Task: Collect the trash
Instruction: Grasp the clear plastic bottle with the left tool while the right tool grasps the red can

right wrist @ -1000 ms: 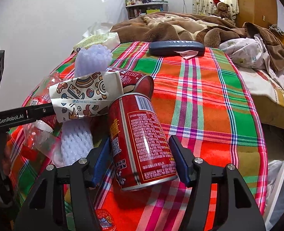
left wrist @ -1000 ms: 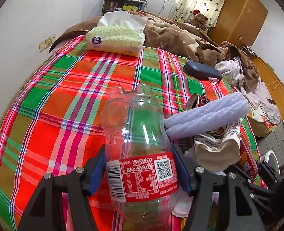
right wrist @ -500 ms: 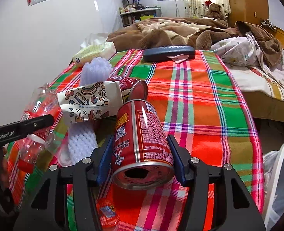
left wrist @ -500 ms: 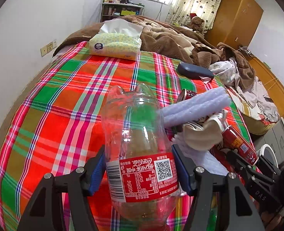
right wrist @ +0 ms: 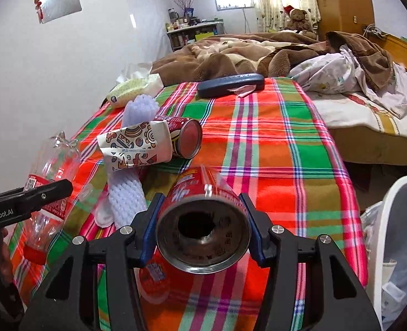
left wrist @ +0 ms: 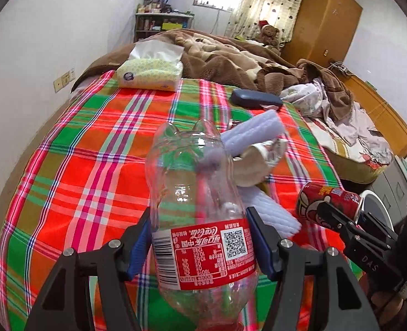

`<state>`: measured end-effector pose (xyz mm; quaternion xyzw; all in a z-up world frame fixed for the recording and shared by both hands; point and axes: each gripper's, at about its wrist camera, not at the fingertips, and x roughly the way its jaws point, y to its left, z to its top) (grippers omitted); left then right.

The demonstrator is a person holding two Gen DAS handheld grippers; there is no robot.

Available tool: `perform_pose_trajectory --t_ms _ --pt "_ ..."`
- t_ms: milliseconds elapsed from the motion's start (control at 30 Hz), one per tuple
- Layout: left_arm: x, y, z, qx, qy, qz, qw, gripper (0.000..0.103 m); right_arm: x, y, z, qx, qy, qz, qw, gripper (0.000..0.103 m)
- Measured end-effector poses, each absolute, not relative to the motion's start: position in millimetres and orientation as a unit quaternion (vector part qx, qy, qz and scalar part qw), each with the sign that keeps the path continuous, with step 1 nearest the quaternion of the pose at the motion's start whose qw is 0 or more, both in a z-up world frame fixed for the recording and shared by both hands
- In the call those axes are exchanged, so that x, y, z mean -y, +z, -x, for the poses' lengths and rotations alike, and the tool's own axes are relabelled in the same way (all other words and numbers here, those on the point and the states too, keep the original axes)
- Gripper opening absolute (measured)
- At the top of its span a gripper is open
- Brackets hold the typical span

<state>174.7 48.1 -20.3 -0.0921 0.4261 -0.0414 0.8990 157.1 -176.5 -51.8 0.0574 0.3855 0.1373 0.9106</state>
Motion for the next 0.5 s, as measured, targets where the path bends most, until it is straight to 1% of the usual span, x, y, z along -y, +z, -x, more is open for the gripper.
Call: perform_pose_trajectory --t_ms 233,500 --pt "-24 -6 -158 -0.416 -0.065 0.077 0.904 0.065 192 -44 -144 -0.369 0.125 -0.071 0.918 0.054" --pt "21 9 -140 -0.405 -0.102 0.049 0.907 0.065 215 -29 -125 -0.343 0.108 -0.078 0.93 0.054"
